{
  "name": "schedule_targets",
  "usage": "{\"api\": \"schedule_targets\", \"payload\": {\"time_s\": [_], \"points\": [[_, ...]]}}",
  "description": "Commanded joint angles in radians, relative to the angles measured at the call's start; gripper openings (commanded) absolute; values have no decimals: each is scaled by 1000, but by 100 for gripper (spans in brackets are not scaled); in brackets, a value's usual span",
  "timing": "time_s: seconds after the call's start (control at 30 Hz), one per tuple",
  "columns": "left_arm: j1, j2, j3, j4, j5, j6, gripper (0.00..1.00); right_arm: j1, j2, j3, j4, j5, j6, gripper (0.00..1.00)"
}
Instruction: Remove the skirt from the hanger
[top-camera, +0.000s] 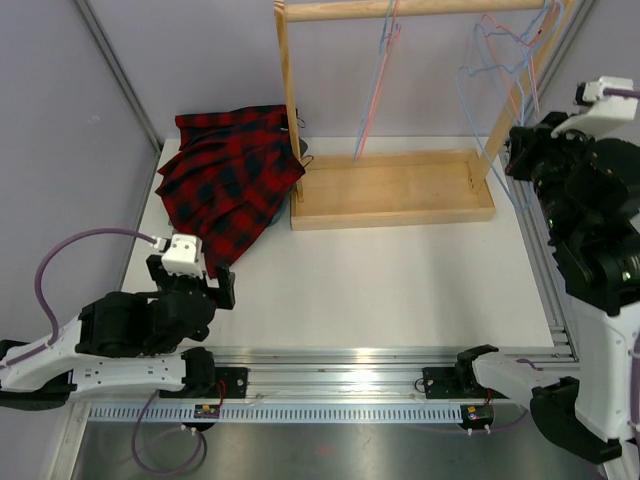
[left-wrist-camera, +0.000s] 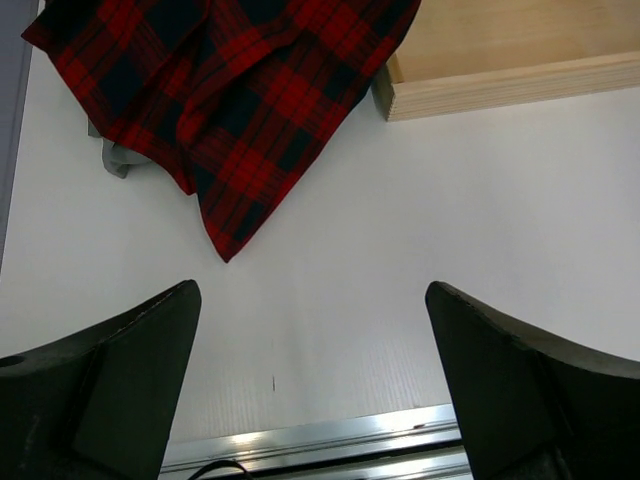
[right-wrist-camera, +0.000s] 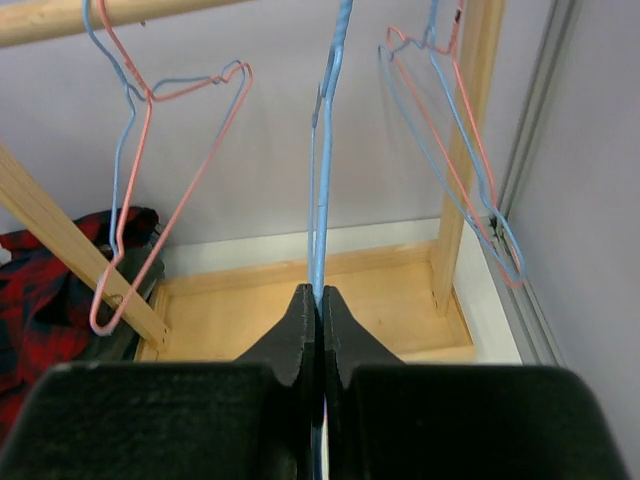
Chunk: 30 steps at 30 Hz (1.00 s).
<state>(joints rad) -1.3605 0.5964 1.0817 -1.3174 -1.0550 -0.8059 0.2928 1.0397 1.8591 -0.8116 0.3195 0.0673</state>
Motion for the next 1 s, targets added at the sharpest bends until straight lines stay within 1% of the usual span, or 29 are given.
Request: {"api": "schedule_targets", "payload": {"time_s": [0.0,0.07,0.1,0.13,0.23,0.37,0.47,0.5,0.6,0.7,0.73,0.77,0.8,0.83,0.87,0.97], "points": [[-2,-7,-32,40,-65,-38,99,0,149,90,139,10,2,0],[-2,-12,-40,50,-83,-24,99,0,227,153,163,-3,2,0],[-2,-7,-36,31,-91,-42,99,2,255,176,176,-13,3,0],[-2,-3,-32,23,-102,-47,99,0,316,228,175,-16,6,0],[-2,22,-34,27,-100,-42,99,0,426,310,175,-36,14,0],[-2,39,-32,20,-102,-47,99,0,519,338,192,-42,25,0],[-2,36,-31,6,-100,-65,99,0,534,310,181,-51,61,0],[-3,29,-31,1,-102,-72,99,0,507,289,193,-57,74,0],[-2,23,-29,-3,-105,-81,99,2,441,142,235,-71,107,0],[-2,17,-29,1,-106,-78,99,0,410,101,226,-73,115,0],[-3,17,-31,3,-106,-75,99,0,405,98,216,-69,115,17],[-2,17,-31,6,-105,-72,99,0,402,97,212,-63,111,44],[-2,17,-32,7,-105,-72,99,0,395,91,207,-59,106,68],[-2,20,-31,6,-105,-73,99,0,379,78,207,-51,104,87],[-2,22,-31,6,-105,-73,99,0,370,71,209,-28,100,99],[-2,31,-32,1,-106,-76,99,0,330,54,210,41,88,100]]}}
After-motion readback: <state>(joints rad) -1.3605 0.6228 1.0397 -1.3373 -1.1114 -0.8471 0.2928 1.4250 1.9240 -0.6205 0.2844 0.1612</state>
